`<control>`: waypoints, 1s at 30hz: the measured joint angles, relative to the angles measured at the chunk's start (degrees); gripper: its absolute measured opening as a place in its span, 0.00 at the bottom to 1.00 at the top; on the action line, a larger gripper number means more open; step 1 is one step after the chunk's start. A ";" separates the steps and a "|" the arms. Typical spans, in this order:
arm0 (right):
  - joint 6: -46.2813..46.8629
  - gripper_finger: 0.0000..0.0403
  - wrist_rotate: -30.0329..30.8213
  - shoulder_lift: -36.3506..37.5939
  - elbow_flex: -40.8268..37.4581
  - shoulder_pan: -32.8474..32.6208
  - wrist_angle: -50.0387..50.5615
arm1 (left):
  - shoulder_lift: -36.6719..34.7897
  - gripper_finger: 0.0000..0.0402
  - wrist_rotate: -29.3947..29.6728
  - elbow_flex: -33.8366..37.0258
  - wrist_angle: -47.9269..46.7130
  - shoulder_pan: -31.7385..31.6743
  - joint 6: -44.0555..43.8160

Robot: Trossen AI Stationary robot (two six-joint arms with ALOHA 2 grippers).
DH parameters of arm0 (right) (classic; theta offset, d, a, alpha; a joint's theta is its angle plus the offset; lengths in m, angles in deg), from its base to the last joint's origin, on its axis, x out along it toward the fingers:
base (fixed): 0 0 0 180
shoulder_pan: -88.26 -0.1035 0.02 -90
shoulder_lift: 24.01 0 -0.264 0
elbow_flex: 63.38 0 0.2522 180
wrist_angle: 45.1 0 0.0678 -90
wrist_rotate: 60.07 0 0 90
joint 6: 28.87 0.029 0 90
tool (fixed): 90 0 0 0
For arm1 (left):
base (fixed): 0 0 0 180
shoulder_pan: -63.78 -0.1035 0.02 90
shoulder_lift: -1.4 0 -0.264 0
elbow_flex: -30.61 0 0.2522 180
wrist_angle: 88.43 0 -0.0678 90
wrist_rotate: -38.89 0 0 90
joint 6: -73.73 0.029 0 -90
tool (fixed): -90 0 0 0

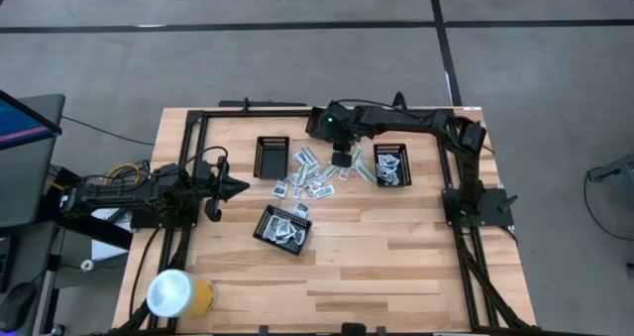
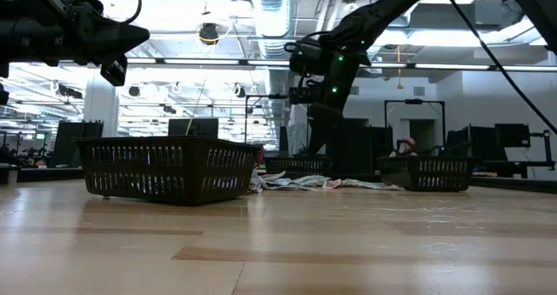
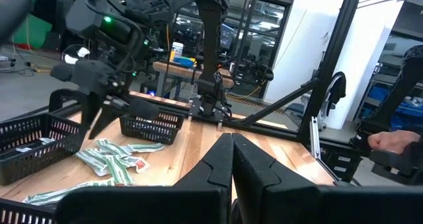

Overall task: Pick & Place First Aid Supplies
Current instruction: Put the orange ointment pack into the top black bin

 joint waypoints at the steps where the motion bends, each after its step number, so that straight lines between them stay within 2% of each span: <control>1: 0.65 0.17 -0.01 0.00 0.00 -0.49 0.33 | 0.00 0.02 0.01 0.00 0.02 0.00 0.02; 9: 3.65 0.17 0.21 4.45 -0.02 -4.94 3.60 | -0.01 0.02 0.00 0.00 0.06 0.00 0.02; 14: 5.66 0.17 0.28 9.56 -0.02 -7.10 4.34 | -0.01 0.02 -0.01 0.00 0.07 0.00 0.02; 22: 10.01 0.17 2.25 19.09 -0.86 -8.58 10.99 | -0.02 0.02 0.01 0.00 0.32 0.00 0.01; 25: 12.32 0.17 4.97 24.95 -7.42 -8.58 9.03 | -0.01 0.02 0.00 0.00 0.40 0.00 0.01; 30: 16.98 0.17 9.04 37.83 -25.92 -7.62 -2.17 | -0.02 0.02 -0.01 0.00 0.47 0.00 0.02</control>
